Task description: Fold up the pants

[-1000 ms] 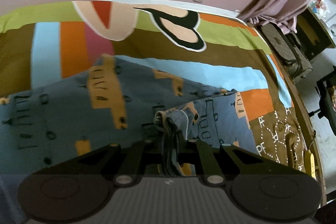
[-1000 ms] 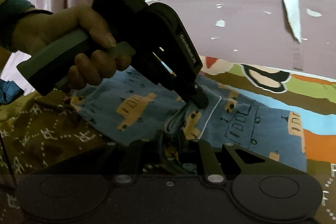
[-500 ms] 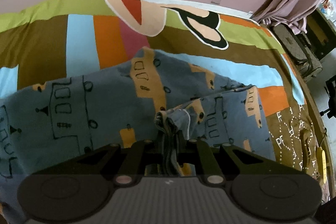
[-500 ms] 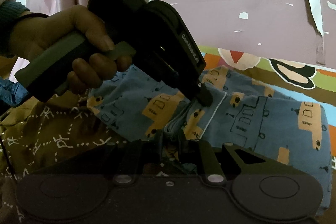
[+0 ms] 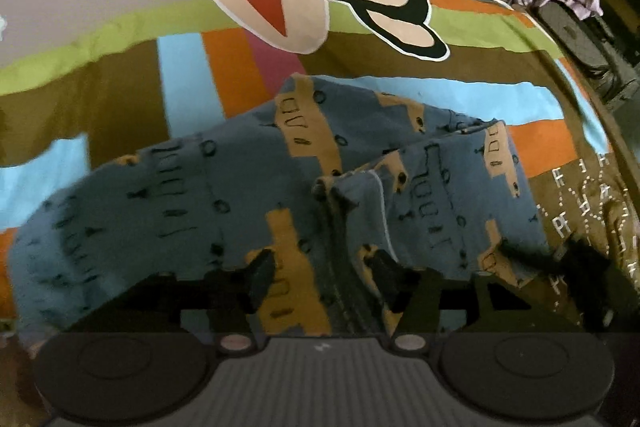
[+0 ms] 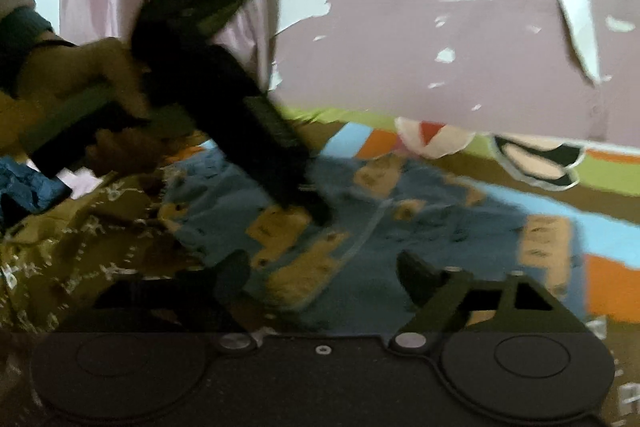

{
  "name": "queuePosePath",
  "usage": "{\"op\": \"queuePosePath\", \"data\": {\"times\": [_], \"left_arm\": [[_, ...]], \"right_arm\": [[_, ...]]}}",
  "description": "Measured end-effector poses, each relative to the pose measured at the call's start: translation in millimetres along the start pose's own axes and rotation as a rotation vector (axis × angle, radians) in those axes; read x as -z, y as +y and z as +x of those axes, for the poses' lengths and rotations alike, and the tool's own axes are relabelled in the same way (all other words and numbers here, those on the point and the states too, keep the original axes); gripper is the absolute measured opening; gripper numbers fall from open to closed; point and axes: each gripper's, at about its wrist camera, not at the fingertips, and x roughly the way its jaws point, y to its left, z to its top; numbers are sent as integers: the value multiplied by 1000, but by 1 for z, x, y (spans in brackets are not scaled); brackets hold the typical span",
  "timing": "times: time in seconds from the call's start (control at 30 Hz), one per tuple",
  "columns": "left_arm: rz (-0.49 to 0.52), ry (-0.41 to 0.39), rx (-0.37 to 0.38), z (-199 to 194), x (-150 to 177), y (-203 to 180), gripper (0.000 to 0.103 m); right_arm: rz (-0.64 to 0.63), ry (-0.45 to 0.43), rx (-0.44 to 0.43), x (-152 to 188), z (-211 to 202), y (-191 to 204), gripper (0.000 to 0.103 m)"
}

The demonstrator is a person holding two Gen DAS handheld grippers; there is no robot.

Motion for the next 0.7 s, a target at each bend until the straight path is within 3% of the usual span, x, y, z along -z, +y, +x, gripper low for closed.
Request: {"op": "queuePosePath", "data": {"times": [0.2,0.33,0.53,0.6,0.7], "left_arm": [[-57,-121,-95,0,29,-15,69],[-106,-192,-121,22,46,-26,70],[78,-260,-237,27,59,-41,80],[60,-259,-238,24,61,-35,80],[40,-255,-226,15,62,-28,81]], "right_arm": [[-121,-25,241,-11,-4,-46,100],[-156,-3,290,-18,23,-74,100],[-305,83,435,-6,65,-100,99],[-277,87,465,-7,65,-112,99],[-213,12,460,-18,49,-110,99]]}}
